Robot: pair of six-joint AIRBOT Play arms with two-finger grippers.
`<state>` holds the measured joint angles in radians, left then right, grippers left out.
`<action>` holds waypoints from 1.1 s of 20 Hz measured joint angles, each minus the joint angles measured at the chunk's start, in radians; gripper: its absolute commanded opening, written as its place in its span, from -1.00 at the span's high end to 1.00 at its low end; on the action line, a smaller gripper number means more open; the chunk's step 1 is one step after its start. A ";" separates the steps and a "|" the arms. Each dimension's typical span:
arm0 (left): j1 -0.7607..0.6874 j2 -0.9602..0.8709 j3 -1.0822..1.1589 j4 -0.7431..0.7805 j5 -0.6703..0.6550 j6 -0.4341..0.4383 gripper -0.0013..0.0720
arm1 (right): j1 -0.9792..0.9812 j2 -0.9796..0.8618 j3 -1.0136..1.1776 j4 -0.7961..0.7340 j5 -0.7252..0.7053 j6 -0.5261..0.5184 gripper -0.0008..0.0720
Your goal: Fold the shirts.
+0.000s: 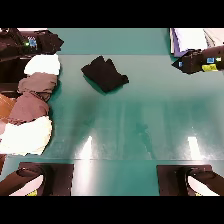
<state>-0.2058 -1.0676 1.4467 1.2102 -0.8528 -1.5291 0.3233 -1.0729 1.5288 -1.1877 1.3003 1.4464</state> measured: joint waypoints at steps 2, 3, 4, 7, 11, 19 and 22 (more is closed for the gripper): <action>0.000 0.000 -0.001 0.000 0.000 0.000 0.89 | 0.000 0.000 -0.001 0.000 0.000 0.000 0.93; 0.000 0.000 -0.001 0.000 0.000 0.000 0.89 | 0.000 0.000 -0.002 0.000 0.000 0.000 0.93; 0.000 0.000 -0.001 0.000 0.001 0.000 0.89 | 0.000 -0.002 -0.002 0.000 0.000 0.000 0.93; 0.000 0.000 -0.002 0.000 0.005 0.000 0.89 | 0.000 -0.008 -0.004 0.000 -0.001 0.000 0.93; 0.000 0.000 -0.002 0.000 0.007 0.000 0.89 | 0.000 -0.013 -0.004 0.001 -0.002 0.000 0.93; 0.000 -0.034 -0.005 -0.022 0.073 -0.003 -0.71 | 0.000 -0.014 -0.004 0.011 -0.155 0.000 0.93; 0.000 -0.145 -0.012 -0.042 0.061 -0.008 -0.71 | 0.000 -0.014 -0.004 0.014 -0.194 0.000 0.93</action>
<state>-0.2058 -1.2125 1.4349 1.1679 -0.7921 -1.5368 0.3237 -1.0866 1.5249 -1.1732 1.1061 1.4467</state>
